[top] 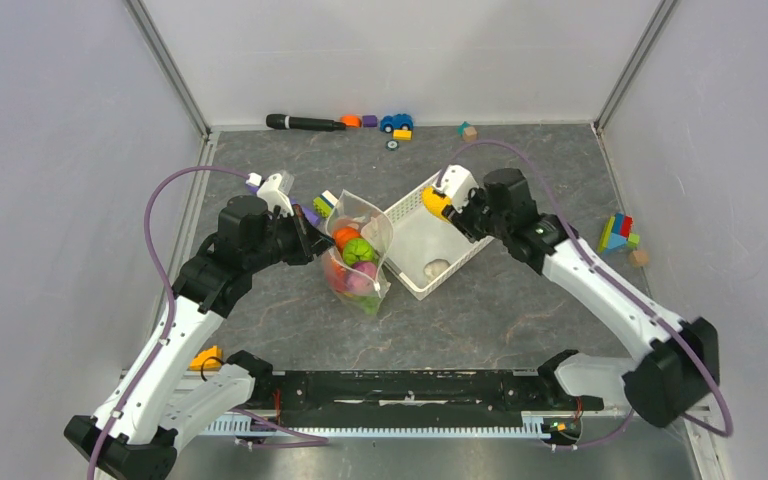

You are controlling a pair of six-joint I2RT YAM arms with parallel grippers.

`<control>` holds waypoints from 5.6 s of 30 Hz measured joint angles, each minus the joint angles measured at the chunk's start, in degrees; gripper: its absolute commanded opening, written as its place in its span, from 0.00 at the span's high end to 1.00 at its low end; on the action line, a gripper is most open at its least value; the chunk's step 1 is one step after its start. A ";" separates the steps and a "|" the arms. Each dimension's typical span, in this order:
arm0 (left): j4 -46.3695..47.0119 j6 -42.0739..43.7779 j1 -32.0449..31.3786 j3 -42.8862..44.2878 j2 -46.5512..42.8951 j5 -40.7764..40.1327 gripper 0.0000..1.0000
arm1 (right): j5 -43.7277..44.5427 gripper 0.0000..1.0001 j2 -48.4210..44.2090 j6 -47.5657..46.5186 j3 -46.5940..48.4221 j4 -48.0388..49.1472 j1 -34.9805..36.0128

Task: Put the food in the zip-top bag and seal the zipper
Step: Pick up the fake fruit from the bin, then place the fake fruit in the zipper food storage bag, then adjust the zipper food storage bag at the center of the board, then zip the zipper food storage bag at the center of the board.

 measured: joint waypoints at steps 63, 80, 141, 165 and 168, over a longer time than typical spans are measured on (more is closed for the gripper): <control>0.02 -0.02 0.24 0.00 0.39 1.44 0.98 | -22.91 0.15 5.40 24.65 8.61 11.63 16.57; 0.02 0.00 0.24 0.00 0.35 2.97 0.98 | -5.92 0.02 -5.03 21.55 5.92 17.16 16.57; 21.77 5.88 -20.44 -2.86 10.12 2.45 0.00 | 22.45 0.95 -26.82 50.07 -24.76 22.45 16.13; 47.84 19.10 -52.22 -27.56 3.10 -30.84 0.32 | 23.12 0.95 -25.99 55.41 -26.73 25.57 16.13; 52.89 19.37 -52.28 -30.36 3.74 -32.74 0.34 | 22.88 0.95 -26.16 55.76 -27.04 25.77 16.13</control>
